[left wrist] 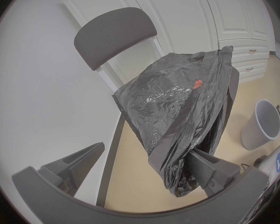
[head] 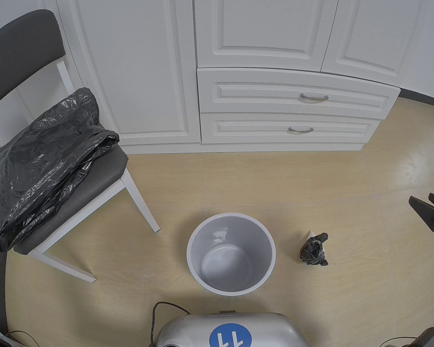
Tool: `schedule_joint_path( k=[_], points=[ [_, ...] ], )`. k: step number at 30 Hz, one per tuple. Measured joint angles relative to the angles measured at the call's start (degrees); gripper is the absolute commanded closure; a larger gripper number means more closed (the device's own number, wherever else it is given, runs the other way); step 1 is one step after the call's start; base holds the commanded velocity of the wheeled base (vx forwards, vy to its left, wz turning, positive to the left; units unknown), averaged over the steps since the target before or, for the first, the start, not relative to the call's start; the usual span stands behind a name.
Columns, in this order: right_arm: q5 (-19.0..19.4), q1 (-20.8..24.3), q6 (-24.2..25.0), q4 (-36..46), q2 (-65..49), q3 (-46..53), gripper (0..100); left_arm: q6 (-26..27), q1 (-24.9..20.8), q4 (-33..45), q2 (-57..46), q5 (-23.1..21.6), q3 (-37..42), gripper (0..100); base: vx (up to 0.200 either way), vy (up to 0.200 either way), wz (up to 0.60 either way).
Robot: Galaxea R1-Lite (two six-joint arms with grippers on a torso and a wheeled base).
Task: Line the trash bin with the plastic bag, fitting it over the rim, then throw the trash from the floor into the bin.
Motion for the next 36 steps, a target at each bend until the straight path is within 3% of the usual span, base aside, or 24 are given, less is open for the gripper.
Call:
schedule_joint_path(
  k=[11, 12, 27, 36],
  points=[
    [0.0, 0.6, -0.1, 0.0, -0.5, 0.1, 0, -0.1, -0.1, 0.0, 0.3, 0.0, 0.2, 0, 0.000, 0.000, 0.00],
    [0.0, 0.6, -0.1, 0.0, -0.5, 0.1, 0, 0.0, -0.2, 0.0, 0.4, 0.0, 0.2, 100, 0.000, 0.000, 0.00],
    [0.2, 0.7, -0.2, 0.1, -0.7, 0.3, 0, -0.6, -0.7, 0.0, 1.4, -0.2, 0.9, 100, 0.000, 0.000, 0.00],
    [0.2, 1.3, -0.5, 0.0, -0.7, 0.7, 0, -7.4, -2.3, 0.0, -1.6, -1.7, 0.9, 100, 0.000, 0.000, 0.00]
  ],
)
